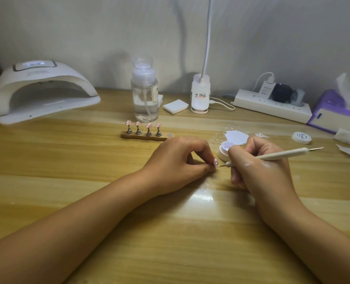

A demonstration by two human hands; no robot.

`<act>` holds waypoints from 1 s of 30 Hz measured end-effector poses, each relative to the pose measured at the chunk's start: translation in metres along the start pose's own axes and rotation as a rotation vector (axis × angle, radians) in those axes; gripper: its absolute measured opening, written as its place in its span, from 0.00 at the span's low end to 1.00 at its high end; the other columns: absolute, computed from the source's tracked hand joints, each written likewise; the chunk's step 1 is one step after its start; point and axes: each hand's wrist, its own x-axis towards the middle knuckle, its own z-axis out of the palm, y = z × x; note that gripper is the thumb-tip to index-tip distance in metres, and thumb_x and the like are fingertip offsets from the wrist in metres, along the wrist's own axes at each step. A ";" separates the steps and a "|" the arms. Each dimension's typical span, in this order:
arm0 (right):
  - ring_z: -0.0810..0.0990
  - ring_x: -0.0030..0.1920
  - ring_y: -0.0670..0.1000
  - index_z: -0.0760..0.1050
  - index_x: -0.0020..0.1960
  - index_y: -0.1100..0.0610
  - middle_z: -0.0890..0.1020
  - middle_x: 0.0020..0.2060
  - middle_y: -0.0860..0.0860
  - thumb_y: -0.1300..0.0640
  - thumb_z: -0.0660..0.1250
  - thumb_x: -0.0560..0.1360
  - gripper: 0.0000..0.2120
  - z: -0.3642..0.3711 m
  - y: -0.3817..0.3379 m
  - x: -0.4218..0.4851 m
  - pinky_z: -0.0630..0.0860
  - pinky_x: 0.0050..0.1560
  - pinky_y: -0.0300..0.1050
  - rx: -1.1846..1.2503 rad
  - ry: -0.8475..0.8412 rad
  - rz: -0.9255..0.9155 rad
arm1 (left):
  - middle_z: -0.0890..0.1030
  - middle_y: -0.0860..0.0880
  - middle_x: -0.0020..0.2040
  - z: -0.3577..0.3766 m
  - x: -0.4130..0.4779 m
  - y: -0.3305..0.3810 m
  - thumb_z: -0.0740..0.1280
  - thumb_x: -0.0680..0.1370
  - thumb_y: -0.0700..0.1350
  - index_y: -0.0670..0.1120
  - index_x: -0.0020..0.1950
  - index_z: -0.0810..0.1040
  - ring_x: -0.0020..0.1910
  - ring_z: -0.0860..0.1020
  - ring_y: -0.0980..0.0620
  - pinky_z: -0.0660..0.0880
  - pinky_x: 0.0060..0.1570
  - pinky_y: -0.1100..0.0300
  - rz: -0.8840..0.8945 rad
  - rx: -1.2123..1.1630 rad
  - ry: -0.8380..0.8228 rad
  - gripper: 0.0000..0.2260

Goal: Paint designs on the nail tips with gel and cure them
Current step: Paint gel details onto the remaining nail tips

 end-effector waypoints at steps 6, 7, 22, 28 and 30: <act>0.69 0.24 0.52 0.66 0.28 0.53 0.76 0.20 0.54 0.57 0.67 0.69 0.14 0.000 0.001 0.000 0.66 0.26 0.42 0.008 -0.015 -0.004 | 0.83 0.55 0.42 0.000 0.000 0.000 0.75 0.73 0.40 0.49 0.43 0.84 0.33 0.75 0.68 0.66 0.33 0.73 0.005 -0.001 -0.001 0.04; 0.69 0.24 0.52 0.66 0.28 0.53 0.76 0.20 0.54 0.59 0.67 0.70 0.15 0.000 0.001 0.000 0.66 0.26 0.41 0.011 -0.012 -0.009 | 0.83 0.56 0.41 0.000 0.000 0.000 0.75 0.73 0.40 0.49 0.42 0.84 0.33 0.75 0.68 0.66 0.33 0.73 0.006 0.000 -0.001 0.05; 0.71 0.22 0.46 0.72 0.44 0.41 0.81 0.31 0.52 0.46 0.67 0.78 0.05 -0.003 -0.016 -0.011 0.68 0.24 0.35 0.186 0.079 -0.255 | 0.82 0.61 0.44 -0.001 -0.005 0.002 0.73 0.74 0.44 0.53 0.47 0.80 0.27 0.75 0.57 0.68 0.32 0.67 -0.002 -0.060 0.097 0.05; 0.82 0.43 0.43 0.77 0.53 0.43 0.82 0.43 0.43 0.54 0.65 0.78 0.07 -0.003 -0.008 -0.015 0.74 0.39 0.28 -0.114 0.037 -0.432 | 0.77 0.71 0.33 -0.003 -0.010 0.009 0.75 0.74 0.44 0.52 0.44 0.82 0.22 0.73 0.62 0.65 0.27 0.74 0.005 -0.070 0.259 0.05; 0.81 0.43 0.44 0.77 0.53 0.45 0.82 0.43 0.42 0.57 0.62 0.77 0.10 -0.003 -0.008 -0.015 0.72 0.40 0.28 -0.175 0.017 -0.434 | 0.78 0.69 0.34 -0.004 -0.011 0.010 0.76 0.73 0.43 0.51 0.44 0.83 0.23 0.74 0.62 0.67 0.26 0.72 0.006 -0.098 0.296 0.05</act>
